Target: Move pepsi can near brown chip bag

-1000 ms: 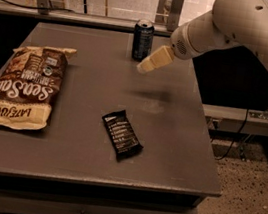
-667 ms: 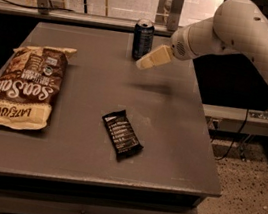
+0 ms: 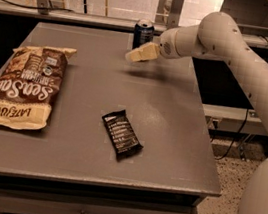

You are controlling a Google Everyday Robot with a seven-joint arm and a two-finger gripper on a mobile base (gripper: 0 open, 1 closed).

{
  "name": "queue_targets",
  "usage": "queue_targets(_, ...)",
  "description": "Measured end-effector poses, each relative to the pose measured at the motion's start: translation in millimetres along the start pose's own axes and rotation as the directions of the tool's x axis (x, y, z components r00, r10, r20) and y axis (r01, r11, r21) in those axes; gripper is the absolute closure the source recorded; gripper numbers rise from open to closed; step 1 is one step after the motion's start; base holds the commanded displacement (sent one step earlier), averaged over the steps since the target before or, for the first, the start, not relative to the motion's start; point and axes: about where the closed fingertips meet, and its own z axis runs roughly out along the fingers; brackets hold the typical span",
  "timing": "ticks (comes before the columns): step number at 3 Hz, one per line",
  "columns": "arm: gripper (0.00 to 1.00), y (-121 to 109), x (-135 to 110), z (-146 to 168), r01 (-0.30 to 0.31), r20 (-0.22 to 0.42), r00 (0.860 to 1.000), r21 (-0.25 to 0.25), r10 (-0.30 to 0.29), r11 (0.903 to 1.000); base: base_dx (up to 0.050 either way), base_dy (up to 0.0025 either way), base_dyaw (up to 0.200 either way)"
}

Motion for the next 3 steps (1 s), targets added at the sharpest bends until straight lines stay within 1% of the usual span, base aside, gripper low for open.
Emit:
queue_targets(1,0.18,-14,-4,20,-0.030,0.043,0.999,-0.009,0.030,0.9995,0.000,0.00000,0.000)
queue_targets(2,0.41,-19,-9,29,-0.044,0.078,0.996,-0.022,0.046,0.9988,0.000,0.00000,0.000)
queue_targets(3,0.65,-16,-18,26,-0.045,0.112,0.993,-0.043,0.049,0.9981,0.000,0.00000,0.000)
